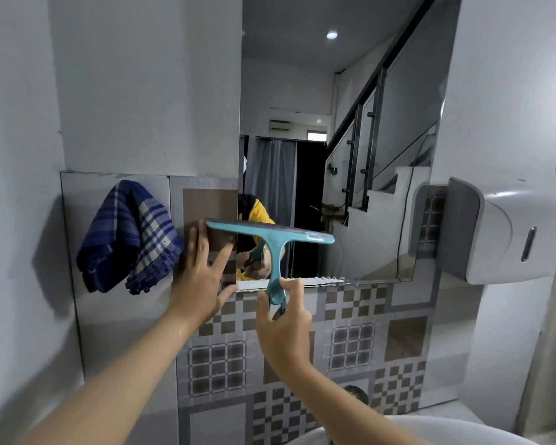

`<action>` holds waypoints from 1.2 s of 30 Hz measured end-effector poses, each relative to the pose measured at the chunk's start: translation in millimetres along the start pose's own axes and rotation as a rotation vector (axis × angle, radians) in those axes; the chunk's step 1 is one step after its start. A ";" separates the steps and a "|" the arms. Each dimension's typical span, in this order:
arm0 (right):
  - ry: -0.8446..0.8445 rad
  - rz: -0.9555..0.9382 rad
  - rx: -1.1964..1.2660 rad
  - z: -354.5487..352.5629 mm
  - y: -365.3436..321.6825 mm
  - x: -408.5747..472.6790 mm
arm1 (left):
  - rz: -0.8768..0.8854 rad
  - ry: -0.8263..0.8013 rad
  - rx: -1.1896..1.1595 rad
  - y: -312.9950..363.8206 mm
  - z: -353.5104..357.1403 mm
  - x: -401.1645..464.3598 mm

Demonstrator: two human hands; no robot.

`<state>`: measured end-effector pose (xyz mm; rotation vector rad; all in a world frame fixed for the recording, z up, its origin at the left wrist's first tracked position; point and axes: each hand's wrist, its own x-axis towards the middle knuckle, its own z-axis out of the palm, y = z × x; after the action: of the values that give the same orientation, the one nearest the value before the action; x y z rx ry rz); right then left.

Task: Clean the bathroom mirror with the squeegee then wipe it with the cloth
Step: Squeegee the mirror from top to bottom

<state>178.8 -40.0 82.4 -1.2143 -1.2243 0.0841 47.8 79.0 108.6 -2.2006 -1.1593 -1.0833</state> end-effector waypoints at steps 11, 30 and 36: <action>-0.044 -0.158 -0.187 -33.3 30.7 15.9 | 0.019 0.059 -0.010 -11.7 7.2 -13.7; -0.153 -0.359 -0.442 -96.9 72.3 42.1 | 0.016 0.108 -0.048 -19.2 5.6 -17.3; -0.163 -0.418 -0.553 -135.2 90.0 57.1 | 0.010 0.112 -0.055 -20.7 8.7 -17.5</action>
<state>350.2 -54.5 74.7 -1.4069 -1.6887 -0.5033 28.4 87.7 89.7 -2.1540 -1.0808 -1.2312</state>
